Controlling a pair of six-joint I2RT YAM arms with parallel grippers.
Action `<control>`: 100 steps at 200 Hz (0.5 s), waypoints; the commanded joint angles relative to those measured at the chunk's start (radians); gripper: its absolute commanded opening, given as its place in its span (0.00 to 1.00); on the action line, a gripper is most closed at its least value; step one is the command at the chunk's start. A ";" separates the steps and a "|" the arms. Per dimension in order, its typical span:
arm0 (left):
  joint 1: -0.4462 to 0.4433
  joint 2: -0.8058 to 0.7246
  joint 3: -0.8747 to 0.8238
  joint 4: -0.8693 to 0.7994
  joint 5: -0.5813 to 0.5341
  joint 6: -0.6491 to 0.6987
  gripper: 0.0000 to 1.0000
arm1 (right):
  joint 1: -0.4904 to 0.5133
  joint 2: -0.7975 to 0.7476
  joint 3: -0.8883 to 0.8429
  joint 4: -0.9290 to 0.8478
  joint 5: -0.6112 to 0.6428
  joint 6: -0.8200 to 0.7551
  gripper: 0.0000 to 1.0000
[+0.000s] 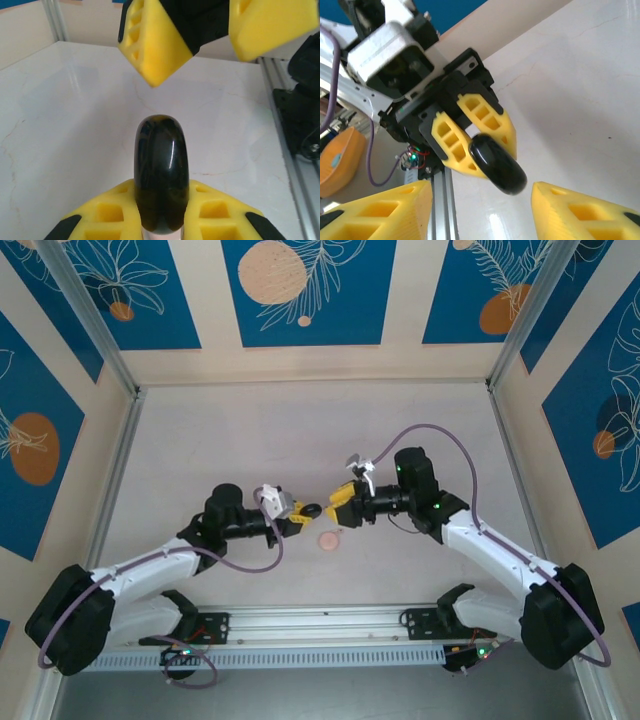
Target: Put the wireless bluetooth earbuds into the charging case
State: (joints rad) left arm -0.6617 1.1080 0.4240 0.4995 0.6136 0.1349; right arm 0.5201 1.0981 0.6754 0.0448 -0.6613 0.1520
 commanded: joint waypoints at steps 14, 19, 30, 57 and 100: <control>-0.006 -0.034 -0.005 0.074 0.116 -0.043 0.12 | 0.001 -0.088 -0.037 0.025 -0.011 -0.183 0.56; -0.005 -0.034 -0.005 0.078 0.123 -0.047 0.12 | 0.003 -0.091 -0.033 0.020 -0.014 -0.199 0.56; -0.004 -0.034 -0.004 0.093 0.137 -0.057 0.12 | 0.008 -0.091 -0.024 0.009 -0.026 -0.225 0.56; -0.005 -0.034 -0.005 0.128 0.148 -0.081 0.12 | 0.040 -0.069 -0.001 -0.005 -0.034 -0.268 0.56; -0.006 -0.030 -0.001 0.163 0.165 -0.102 0.12 | 0.084 -0.004 0.042 0.000 -0.027 -0.303 0.55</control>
State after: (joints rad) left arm -0.6617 1.0874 0.4236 0.5999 0.7330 0.0570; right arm 0.5850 1.0622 0.6678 0.0513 -0.6666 -0.0956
